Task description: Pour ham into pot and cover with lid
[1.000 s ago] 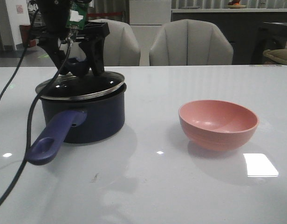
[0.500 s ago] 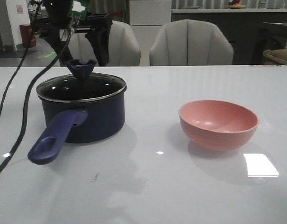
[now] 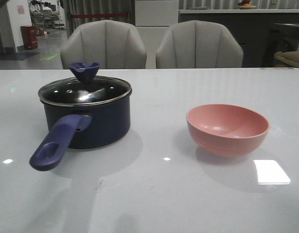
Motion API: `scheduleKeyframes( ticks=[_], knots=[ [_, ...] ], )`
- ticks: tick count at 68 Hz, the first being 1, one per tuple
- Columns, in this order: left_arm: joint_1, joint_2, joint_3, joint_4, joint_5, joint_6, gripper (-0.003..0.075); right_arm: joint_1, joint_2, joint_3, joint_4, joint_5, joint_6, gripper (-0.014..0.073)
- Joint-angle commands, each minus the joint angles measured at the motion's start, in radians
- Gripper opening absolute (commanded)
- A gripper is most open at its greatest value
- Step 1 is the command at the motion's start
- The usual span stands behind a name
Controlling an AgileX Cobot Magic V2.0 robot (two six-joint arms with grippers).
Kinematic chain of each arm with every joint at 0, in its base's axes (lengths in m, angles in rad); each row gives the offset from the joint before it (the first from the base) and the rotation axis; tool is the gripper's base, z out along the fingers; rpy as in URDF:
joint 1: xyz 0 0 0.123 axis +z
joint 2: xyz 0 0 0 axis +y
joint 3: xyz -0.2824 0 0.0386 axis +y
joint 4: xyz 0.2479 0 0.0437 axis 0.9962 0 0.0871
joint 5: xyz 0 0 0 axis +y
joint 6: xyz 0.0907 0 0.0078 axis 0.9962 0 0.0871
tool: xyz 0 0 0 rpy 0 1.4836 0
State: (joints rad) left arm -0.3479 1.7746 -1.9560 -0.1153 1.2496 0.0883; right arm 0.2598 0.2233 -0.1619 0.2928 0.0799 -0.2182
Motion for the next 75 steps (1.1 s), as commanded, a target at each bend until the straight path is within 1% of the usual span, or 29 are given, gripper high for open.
scheduleKeyframes(
  ticks=[1, 9, 36, 48, 51, 52, 53, 54, 55, 56, 57, 58, 59, 60, 64, 67, 71, 75],
  knots=[
    [0.003, -0.153, 0.072, -0.011, -0.044, 0.028, 0.0606, 0.001, 0.006, -0.029, 0.002, -0.080, -0.009, 0.0146],
    [0.003, -0.300, 0.231, -0.011, -0.104, 0.032, 0.0606, 0.001, 0.006, -0.029, 0.002, -0.080, -0.009, 0.0146],
    [0.003, -0.837, 0.842, -0.032, -0.465, 0.032, 0.0606, 0.001, 0.006, -0.029, 0.002, -0.080, -0.009, 0.0146],
    [0.003, -1.046, 1.095, -0.078, -0.656, 0.032, 0.0606, 0.001, 0.006, -0.029, 0.002, -0.080, -0.009, 0.0146],
    [0.003, -1.093, 1.147, -0.082, -0.697, 0.032, 0.0605, 0.001, 0.006, -0.029, 0.002, -0.080, -0.009, 0.0146],
    [0.003, -1.122, 1.178, -0.082, -0.731, 0.032, 0.0605, 0.001, 0.006, -0.029, 0.002, -0.080, -0.009, 0.0146],
    [0.003, -1.132, 1.188, -0.082, -0.731, 0.032, 0.0605, 0.001, 0.006, -0.029, 0.002, -0.080, -0.009, 0.0146],
    [0.003, -1.171, 1.229, -0.082, -0.765, 0.032, 0.0604, 0.001, 0.006, -0.029, 0.002, -0.080, -0.009, 0.0146],
    [0.003, -1.171, 1.229, -0.082, -0.773, 0.032, 0.0604, 0.001, 0.006, -0.029, 0.002, -0.080, -0.009, 0.0146],
    [0.003, -1.211, 1.269, -0.082, -0.798, 0.032, 0.0603, 0.001, 0.006, -0.029, 0.002, -0.080, -0.009, 0.0146],
    [0.003, -1.211, 1.269, -0.082, -0.798, 0.032, 0.0603, 0.001, 0.006, -0.029, 0.002, -0.080, -0.009, 0.0146],
    [0.003, -1.249, 1.307, -0.082, -0.838, 0.032, 0.0601, 0.001, 0.006, -0.029, 0.002, -0.080, -0.009, 0.0146],
    [0.003, -1.259, 1.317, -0.082, -0.838, 0.032, 0.0600, 0.001, 0.006, -0.029, 0.002, -0.080, -0.009, 0.0146],
    [0.003, -1.288, 1.345, -0.082, -0.868, 0.032, 0.0592, 0.001, 0.006, -0.029, 0.002, -0.080, -0.009, 0.0146],
    [0.003, -1.357, 1.415, -0.082, -0.919, 0.032, 0.0566, 0.001, 0.006, -0.029, 0.002, -0.080, -0.009, 0.0146],
    [0.003, -1.411, 1.468, -0.082, -0.946, 0.032, 0.0522, 0.001, 0.006, -0.029, 0.002, -0.080, -0.009, 0.0146],
    [0.003, -1.465, 1.519, -0.082, -0.974, 0.032, 0.0451, 0.001, 0.006, -0.029, 0.002, -0.080, -0.009, 0.0146],
    [0.003, -1.510, 1.559, -0.082, -0.995, 0.032, 0.0358, 0.001, 0.006, -0.029, 0.002, -0.080, -0.009, 0.0146]
  ],
)
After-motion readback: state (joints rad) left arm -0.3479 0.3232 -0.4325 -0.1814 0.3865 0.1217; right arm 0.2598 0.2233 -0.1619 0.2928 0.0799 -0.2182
